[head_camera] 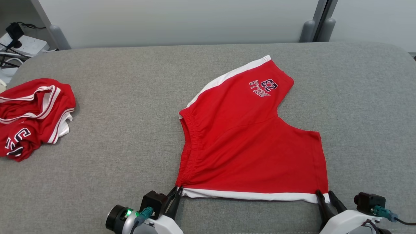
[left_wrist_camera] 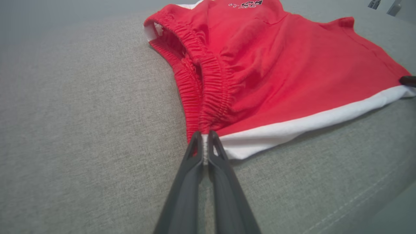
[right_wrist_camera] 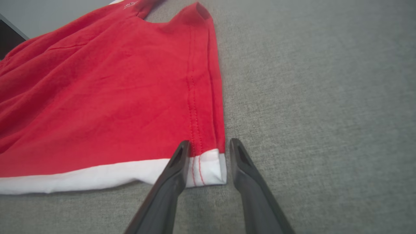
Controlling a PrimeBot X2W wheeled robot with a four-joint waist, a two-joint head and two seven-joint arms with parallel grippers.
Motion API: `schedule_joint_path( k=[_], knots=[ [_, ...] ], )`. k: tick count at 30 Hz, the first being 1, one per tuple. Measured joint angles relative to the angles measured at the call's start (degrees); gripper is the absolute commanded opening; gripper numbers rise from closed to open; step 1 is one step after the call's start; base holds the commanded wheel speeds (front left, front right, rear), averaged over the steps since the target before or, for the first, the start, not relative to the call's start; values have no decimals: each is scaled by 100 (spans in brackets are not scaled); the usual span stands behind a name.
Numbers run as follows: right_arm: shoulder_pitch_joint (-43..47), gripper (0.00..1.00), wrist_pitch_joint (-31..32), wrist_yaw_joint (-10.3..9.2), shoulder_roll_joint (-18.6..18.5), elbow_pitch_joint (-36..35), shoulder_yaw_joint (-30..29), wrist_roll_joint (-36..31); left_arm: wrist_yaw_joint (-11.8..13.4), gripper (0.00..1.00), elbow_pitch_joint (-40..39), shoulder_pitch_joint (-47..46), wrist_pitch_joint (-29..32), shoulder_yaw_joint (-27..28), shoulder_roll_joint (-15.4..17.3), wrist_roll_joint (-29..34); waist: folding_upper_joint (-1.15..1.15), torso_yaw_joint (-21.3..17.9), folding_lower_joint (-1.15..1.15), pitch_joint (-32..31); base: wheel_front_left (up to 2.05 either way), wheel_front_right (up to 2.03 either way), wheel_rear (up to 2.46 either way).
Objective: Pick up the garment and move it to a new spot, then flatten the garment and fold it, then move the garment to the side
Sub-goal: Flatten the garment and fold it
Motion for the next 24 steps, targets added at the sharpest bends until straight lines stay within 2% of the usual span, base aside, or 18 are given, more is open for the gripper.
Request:
schedule_joint_path(
  k=[3,4,5,12,18,24],
  knots=[
    [12,57,1,0,44,73,-33,-11,0,0,-8,9,0,42,-1,0,0,-30,0,-47,0,0,0],
    [22,20,1,0,64,81,-31,-16,-1,0,-23,16,0,66,-1,0,0,-44,0,-62,0,0,0],
    [35,0,1,0,85,96,-11,-38,-1,0,-33,24,0,85,-1,-1,0,-61,0,-81,0,0,0],
    [187,0,8,0,93,-1,75,-200,-65,0,-102,163,0,93,-9,-1,0,-149,0,-224,0,0,0],
    [361,0,9,0,-136,-657,-185,-369,-253,0,-307,273,15,30,14,-8,0,-225,0,-347,0,0,0],
    [765,0,9,1,-432,-1385,-369,-591,-331,0,-935,614,443,-92,177,-64,0,-340,0,-475,0,0,0]
  ],
)
